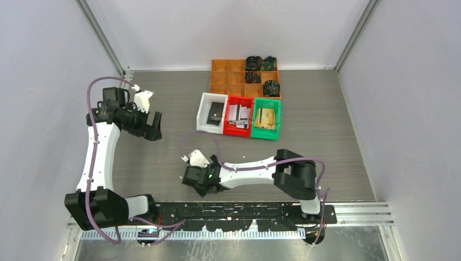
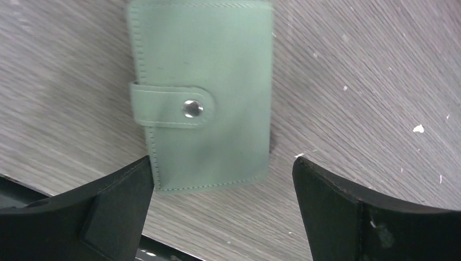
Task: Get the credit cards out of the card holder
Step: Pick up the card holder from the center of the board.
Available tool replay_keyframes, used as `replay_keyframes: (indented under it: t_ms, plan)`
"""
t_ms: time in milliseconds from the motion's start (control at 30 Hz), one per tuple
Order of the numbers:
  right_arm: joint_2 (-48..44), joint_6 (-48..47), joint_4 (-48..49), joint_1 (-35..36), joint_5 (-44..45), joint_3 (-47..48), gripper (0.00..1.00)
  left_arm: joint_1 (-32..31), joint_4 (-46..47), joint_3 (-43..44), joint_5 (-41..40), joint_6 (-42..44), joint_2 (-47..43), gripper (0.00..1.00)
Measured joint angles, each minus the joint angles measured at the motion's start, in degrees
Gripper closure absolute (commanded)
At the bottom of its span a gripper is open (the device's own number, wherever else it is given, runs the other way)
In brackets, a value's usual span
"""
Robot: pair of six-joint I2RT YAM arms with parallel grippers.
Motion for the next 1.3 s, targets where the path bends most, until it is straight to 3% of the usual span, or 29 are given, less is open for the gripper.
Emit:
replay_keyframes:
  t_ms: [167,433,1000,1300]
  plan:
    - [-5.35,0.37,2.67,-4.46,-5.81,-6.10,0.00,0.00,-0.13,0.00,0.48,-0.02,0.00,0.00]
    - [-6.36,0.31,6.84,-5.97,-13.81,-6.47,0.01,0.00,-0.11,0.00,1.01,-0.09,0.00,0.00]
    - [-5.92,-5.25,3.63,-8.57,-13.09,-1.99,0.01,0.00,-0.11,0.00,1.97,0.02,-0.02,0.00]
    - [-7.39,-8.17,6.12,-13.51,-24.00,-4.24,0.01,0.00,-0.42,0.00,2.97,0.07,-0.02,0.00]
